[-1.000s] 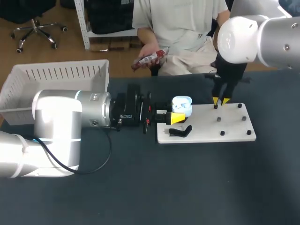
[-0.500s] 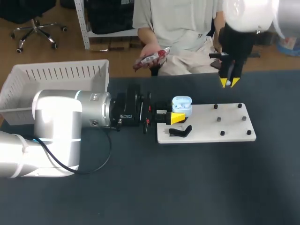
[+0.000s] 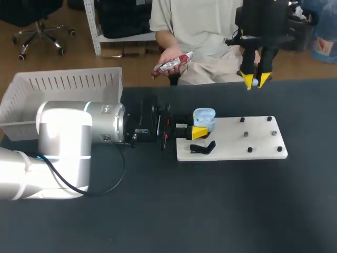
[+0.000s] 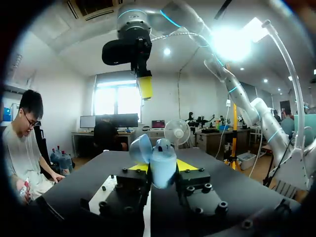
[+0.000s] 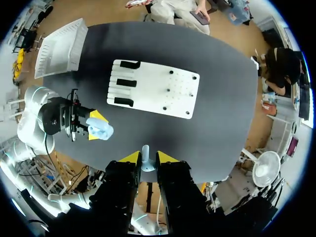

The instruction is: Pick up each earbud case from the left stands, insert the matching earbuds, close the lid, and place the case in the box.

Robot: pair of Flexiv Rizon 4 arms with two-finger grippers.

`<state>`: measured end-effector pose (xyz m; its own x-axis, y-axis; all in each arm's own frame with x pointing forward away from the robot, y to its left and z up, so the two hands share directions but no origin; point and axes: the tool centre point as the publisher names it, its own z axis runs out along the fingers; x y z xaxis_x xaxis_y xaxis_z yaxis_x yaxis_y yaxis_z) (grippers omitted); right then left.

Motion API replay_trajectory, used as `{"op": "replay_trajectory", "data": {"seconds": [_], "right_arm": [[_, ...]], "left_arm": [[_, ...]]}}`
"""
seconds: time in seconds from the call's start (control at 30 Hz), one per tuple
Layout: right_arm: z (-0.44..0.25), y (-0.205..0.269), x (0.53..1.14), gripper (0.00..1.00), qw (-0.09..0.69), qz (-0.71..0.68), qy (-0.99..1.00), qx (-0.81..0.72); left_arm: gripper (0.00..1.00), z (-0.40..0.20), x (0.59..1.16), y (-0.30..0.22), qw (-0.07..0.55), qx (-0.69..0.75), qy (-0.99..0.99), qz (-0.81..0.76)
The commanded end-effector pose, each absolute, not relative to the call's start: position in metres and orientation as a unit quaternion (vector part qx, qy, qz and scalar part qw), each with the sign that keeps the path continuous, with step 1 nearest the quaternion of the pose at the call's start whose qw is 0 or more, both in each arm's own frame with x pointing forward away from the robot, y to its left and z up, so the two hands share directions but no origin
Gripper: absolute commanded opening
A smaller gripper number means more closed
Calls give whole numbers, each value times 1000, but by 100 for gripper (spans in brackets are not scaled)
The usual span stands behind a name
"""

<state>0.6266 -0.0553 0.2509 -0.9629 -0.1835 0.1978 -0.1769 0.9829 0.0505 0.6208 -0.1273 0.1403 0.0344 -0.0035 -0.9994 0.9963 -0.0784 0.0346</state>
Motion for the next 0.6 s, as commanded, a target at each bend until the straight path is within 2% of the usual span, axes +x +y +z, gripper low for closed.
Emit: {"op": "replay_trajectory", "data": {"seconds": [0.03,0.37,0.6], "right_arm": [[246,-29,607,0,89,25,-991,97],[249,13,590,0,76,10,-993,93],[234,44,581,0,96,34,-988,118]], "left_arm": [[0,140,620,-128,491,526,471,-510],[0,140,620,-128,491,526,471,-510],[0,140,620,-128,491,526,471,-510]]}}
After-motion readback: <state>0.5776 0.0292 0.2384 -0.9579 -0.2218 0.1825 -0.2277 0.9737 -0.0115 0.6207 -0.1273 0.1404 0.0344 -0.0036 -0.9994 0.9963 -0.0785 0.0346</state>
